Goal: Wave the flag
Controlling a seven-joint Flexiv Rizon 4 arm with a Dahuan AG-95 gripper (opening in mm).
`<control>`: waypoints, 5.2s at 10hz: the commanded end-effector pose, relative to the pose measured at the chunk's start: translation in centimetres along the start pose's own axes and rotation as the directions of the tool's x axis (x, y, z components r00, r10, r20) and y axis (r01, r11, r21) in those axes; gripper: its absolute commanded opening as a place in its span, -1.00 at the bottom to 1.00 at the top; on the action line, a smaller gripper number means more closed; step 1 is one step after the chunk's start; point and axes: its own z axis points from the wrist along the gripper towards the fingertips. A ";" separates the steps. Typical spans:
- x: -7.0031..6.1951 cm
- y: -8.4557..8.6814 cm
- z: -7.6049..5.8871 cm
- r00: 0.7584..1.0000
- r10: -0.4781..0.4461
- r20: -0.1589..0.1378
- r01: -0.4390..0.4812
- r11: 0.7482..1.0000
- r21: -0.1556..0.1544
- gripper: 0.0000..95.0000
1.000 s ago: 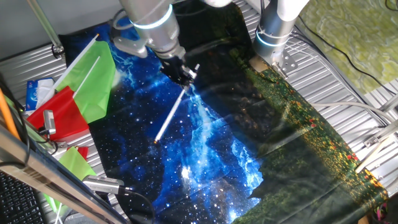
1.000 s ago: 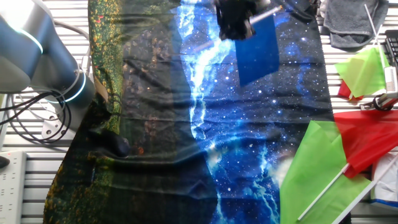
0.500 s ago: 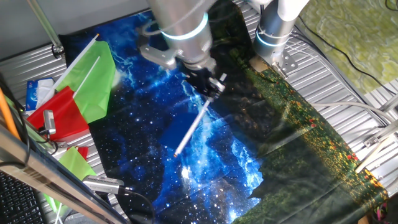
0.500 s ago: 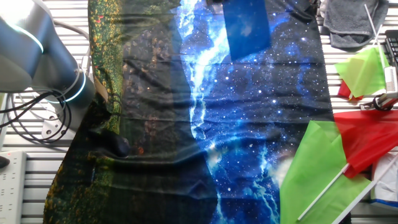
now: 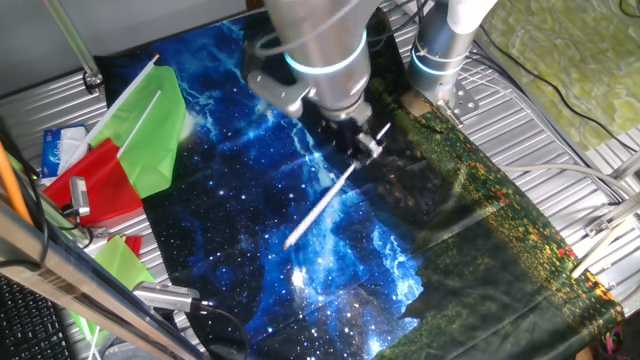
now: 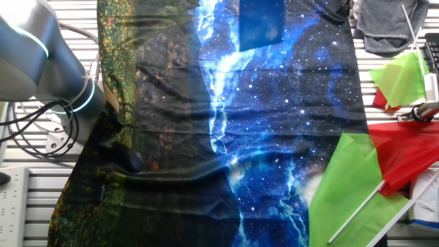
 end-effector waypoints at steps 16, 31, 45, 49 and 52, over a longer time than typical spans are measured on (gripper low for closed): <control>1.0 -12.2 1.7 0.525 -0.851 0.024 0.850 0.523 -0.066 -1.00; 2.0 -12.0 1.1 0.991 0.049 -0.122 -0.067 0.987 -0.145 -1.00; 2.4 -12.0 1.1 0.990 0.089 -0.112 -0.107 0.981 -0.164 -1.00; 2.3 -12.0 1.1 0.993 0.101 -0.058 -0.109 0.983 -0.149 -1.00; 2.1 -12.1 1.0 0.991 0.108 0.079 -0.098 0.987 -0.126 -1.00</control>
